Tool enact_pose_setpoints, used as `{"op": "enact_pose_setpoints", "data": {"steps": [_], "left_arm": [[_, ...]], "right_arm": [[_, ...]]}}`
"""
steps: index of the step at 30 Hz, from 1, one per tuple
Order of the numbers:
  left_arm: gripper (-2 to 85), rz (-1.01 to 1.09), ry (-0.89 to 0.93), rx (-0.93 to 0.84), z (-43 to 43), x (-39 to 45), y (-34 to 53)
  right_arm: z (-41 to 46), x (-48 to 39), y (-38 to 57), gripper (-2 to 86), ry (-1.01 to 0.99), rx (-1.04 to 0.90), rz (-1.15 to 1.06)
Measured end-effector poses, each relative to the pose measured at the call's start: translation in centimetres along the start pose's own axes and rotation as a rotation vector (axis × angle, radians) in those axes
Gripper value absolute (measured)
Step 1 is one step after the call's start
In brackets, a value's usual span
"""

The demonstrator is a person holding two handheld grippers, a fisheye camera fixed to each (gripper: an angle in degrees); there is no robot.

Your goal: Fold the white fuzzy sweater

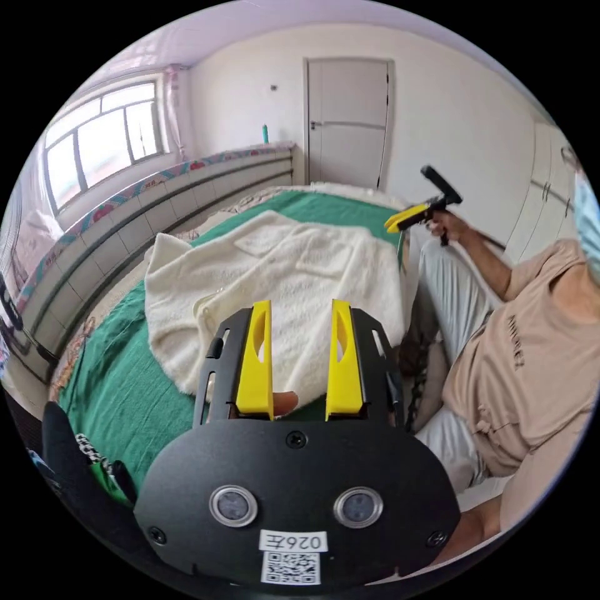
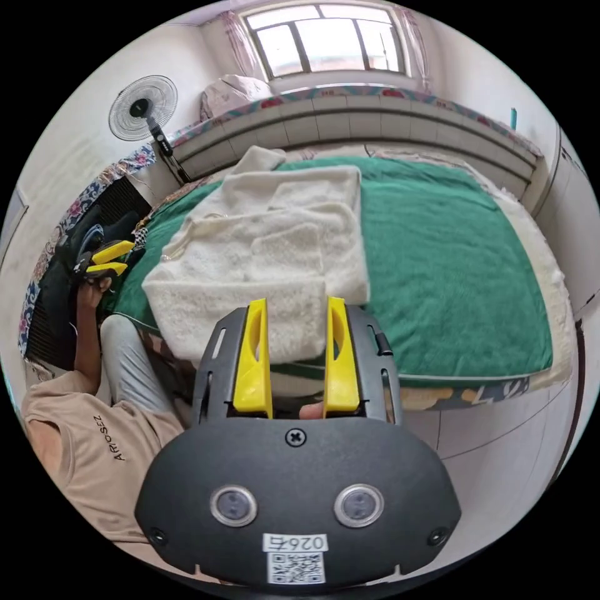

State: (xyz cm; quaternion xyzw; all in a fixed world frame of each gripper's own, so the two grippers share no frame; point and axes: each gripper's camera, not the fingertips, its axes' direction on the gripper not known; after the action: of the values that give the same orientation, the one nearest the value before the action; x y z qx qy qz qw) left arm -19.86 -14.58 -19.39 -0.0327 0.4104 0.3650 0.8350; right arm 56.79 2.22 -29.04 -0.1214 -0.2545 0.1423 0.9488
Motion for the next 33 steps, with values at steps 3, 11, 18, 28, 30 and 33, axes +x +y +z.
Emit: {"op": "enact_pose_setpoints", "data": {"steps": [3, 11, 18, 28, 30, 33], "left_arm": [[14.6, 0.03, 0.012, -0.089, 2.6, 1.7, -0.9], [14.3, 0.073, 0.121, -0.474, 13.0, 3.4, -3.2], [10.2, 0.04, 0.087, -0.333, 11.6, 2.3, -3.3], [4.6, -0.247, 0.215, -0.302, 11.5, -3.8, 1.1], [6.4, -0.281, 0.204, -0.333, 11.3, -4.6, 2.0], [5.1, -0.318, 0.175, -0.1, 6.8, -5.4, 3.2]], "right_arm": [[2.5, 0.1, 0.7, 9.8, -0.067, -0.111, 0.067], [0.4, -4.5, 1.4, -1.1, -0.007, -0.054, -0.025], [-12.1, -15.1, -3.1, -1.2, 0.192, 0.449, -0.343], [9.6, -18.5, -25.1, 1.0, 0.363, 0.191, -0.429], [15.5, -16.7, -26.8, 2.0, 0.324, 0.018, -0.386], [17.1, -15.2, -25.4, 1.0, 0.184, 0.064, -0.315]]}}
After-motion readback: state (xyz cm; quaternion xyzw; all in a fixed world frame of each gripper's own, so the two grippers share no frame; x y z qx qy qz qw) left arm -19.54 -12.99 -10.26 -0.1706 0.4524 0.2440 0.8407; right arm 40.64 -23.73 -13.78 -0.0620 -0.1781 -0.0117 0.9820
